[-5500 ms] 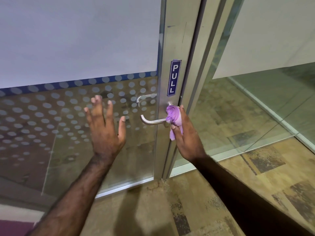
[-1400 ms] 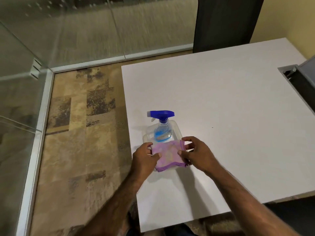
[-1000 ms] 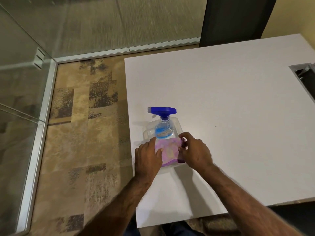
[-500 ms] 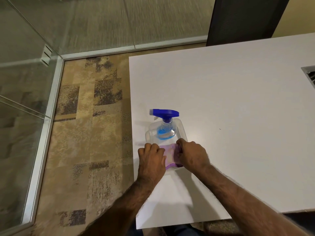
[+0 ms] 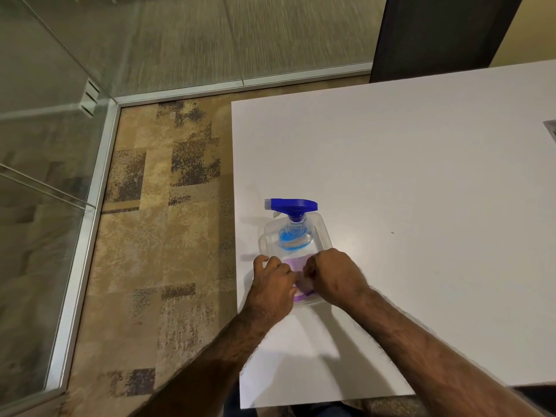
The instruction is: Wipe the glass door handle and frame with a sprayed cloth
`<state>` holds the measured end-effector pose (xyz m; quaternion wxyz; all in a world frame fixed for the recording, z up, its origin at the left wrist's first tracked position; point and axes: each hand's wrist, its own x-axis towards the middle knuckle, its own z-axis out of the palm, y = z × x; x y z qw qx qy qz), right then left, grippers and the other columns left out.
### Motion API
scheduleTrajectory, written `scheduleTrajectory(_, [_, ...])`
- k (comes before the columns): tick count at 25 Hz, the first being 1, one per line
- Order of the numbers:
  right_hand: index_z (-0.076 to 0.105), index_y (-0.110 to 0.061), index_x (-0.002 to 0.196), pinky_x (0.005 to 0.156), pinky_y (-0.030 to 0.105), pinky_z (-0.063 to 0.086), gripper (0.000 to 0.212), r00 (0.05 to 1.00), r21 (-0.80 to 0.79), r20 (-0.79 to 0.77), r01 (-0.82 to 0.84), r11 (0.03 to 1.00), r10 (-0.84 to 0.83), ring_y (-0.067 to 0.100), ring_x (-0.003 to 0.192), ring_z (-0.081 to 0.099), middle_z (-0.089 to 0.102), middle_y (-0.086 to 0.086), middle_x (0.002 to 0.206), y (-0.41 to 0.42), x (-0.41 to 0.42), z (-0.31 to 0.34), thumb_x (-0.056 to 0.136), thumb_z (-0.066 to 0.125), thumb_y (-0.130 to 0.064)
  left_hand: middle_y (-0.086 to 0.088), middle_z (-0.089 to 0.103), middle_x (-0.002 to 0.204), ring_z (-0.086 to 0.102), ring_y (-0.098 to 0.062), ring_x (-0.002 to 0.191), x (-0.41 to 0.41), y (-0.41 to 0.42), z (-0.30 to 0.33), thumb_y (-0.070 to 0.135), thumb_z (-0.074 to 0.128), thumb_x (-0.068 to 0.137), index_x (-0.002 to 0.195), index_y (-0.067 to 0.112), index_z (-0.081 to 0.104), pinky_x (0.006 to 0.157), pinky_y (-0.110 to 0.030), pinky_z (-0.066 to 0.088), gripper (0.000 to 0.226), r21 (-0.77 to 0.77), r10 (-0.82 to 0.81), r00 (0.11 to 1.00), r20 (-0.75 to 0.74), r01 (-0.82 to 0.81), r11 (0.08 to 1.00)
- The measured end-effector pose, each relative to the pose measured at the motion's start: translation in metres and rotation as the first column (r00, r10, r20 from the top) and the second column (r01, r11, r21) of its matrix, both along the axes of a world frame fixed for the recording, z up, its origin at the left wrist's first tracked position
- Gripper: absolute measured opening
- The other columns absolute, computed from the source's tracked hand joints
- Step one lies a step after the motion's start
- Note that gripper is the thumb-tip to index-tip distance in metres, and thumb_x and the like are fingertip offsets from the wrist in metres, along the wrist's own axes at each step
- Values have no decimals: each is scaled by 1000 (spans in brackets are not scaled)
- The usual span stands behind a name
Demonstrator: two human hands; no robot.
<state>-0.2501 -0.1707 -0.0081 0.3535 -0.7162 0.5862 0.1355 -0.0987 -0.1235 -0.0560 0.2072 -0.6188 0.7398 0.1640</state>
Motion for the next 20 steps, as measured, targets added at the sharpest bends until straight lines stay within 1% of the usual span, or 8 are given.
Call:
scheduleTrajectory(2, [80,-15,120,101,33,56,38,996,76,-83,-23,997,29,20,96,68,79,6,113,-4,10,-12,94,81,-43,0,62,151,43,-26,149,-3,-4,-2,52,66,101,139,30,63,127,-56,12,44,53,-11,1000,22,10,999])
scheduleTrajectory(5, [60,-14,148,119,43,48,63,983,243,-171,103,965,-62,29,132,64,68,11,145,-13,29,-28,95,81,-41,-1,56,157,37,-27,153,-7,-9,-5,55,68,99,145,30,60,129,-57,10,53,100,3,996,86,-11,995])
scheduleTrajectory(7, [52,-14,156,124,46,43,71,979,302,-205,76,950,-13,31,143,58,60,12,156,-15,39,-36,97,79,-43,-2,53,160,34,-28,155,-10,-12,-7,56,69,98,147,30,58,130,-57,11,56,140,37,993,115,-53,989])
scheduleTrajectory(10, [57,-14,153,125,48,44,62,981,362,-183,9,932,61,30,140,60,64,11,151,-17,43,-41,100,78,-39,-1,58,154,35,-27,154,-12,-16,-11,56,74,95,141,30,64,129,-58,14,53,157,52,990,127,-72,985])
scheduleTrajectory(13, [56,-10,152,124,45,42,53,986,338,-136,-50,940,101,31,134,60,63,14,151,-16,37,-26,105,72,-30,-3,55,157,33,-30,155,-14,-23,-10,56,77,93,146,29,59,129,-59,13,62,194,18,985,173,-52,980])
scheduleTrajectory(16, [58,-5,150,121,41,44,45,988,220,-86,-107,970,128,34,136,61,65,17,148,-5,21,-9,108,65,-20,-5,55,157,36,-30,153,-11,-22,-4,50,78,94,148,28,56,130,-59,11,63,173,3,988,152,-29,984])
scheduleTrajectory(18, [70,-8,136,111,39,53,35,985,89,-74,-149,985,156,33,126,68,74,14,135,2,9,-5,106,64,-24,-5,57,154,41,-29,150,-2,-14,8,44,78,95,147,28,56,129,-56,14,59,78,-10,997,72,4,997])
scheduleTrajectory(20, [74,-11,131,108,41,55,33,982,-1,-70,-175,985,175,32,123,70,75,10,129,13,5,-3,106,63,-31,-5,54,157,43,-28,149,12,3,18,43,73,99,151,27,51,129,-51,18,59,-20,19,1000,-17,-20,1000])
